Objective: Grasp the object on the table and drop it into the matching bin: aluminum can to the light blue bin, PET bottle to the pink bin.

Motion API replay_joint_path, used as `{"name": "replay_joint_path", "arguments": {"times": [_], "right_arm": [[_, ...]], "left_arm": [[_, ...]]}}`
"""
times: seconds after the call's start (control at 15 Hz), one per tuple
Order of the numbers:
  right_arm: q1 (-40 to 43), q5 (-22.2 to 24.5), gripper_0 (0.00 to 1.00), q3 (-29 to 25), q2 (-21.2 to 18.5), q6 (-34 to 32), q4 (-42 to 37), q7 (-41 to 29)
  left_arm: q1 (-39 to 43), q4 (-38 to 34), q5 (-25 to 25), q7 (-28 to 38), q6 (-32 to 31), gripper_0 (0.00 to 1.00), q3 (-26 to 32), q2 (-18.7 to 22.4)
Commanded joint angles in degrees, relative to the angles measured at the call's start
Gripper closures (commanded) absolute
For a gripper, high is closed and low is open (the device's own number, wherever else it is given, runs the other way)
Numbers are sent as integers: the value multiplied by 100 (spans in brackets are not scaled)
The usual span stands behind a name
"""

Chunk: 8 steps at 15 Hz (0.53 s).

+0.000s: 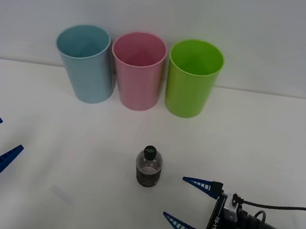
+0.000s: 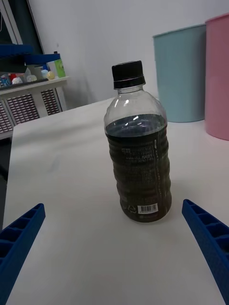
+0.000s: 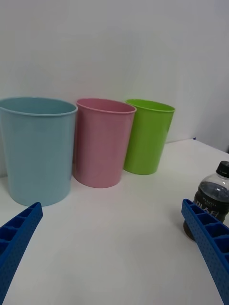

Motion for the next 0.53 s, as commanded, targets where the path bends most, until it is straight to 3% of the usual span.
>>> {"name": "replay_joint_path", "arguments": {"times": [0.07,0.53], "right_arm": [[-87,-55,0,249,44,452,-1,584],[-298,-90,0,732,431,1384,8,760]], "left_arm": [[0,0,0,0,0,0,0,0],[0,0,0,0,0,0,0,0]]}}
